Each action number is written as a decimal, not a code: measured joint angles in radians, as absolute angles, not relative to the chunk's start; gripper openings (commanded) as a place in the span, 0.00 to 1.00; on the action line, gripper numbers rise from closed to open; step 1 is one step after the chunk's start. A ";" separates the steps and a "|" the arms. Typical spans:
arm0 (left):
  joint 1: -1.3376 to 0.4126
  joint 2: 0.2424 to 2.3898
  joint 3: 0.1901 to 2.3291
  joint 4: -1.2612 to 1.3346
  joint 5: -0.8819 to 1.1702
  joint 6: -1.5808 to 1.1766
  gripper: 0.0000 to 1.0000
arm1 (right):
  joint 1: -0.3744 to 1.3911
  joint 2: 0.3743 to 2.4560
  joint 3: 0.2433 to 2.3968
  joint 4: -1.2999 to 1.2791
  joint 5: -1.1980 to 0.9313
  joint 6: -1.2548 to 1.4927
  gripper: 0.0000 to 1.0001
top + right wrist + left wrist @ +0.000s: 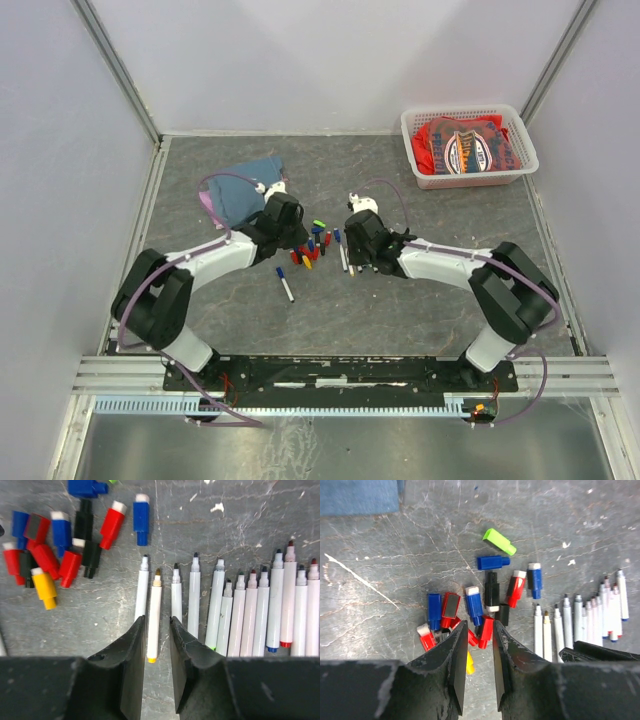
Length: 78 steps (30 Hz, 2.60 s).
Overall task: Open the pen caps
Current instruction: Place the pen at the center of the board, then pick up the pen from the center of the board.
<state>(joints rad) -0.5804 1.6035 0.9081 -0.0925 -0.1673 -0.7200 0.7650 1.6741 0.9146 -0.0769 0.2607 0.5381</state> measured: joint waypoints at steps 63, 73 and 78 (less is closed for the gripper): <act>-0.477 0.739 0.387 -0.198 -0.391 -0.878 0.59 | 1.183 2.050 1.320 -0.134 0.383 0.636 0.05; -0.468 0.775 0.380 -0.165 -0.291 -0.890 0.61 | 1.196 1.961 1.178 -0.054 0.358 0.666 0.01; -0.466 0.812 0.360 -0.115 -0.193 -0.901 0.61 | 1.198 1.877 1.061 -0.021 0.339 0.677 0.01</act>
<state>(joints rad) -0.4656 0.8124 0.3599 -0.1150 -0.1932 -0.9012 1.1980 1.8767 1.0607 -0.0212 0.3386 0.6765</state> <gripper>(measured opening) 0.607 0.031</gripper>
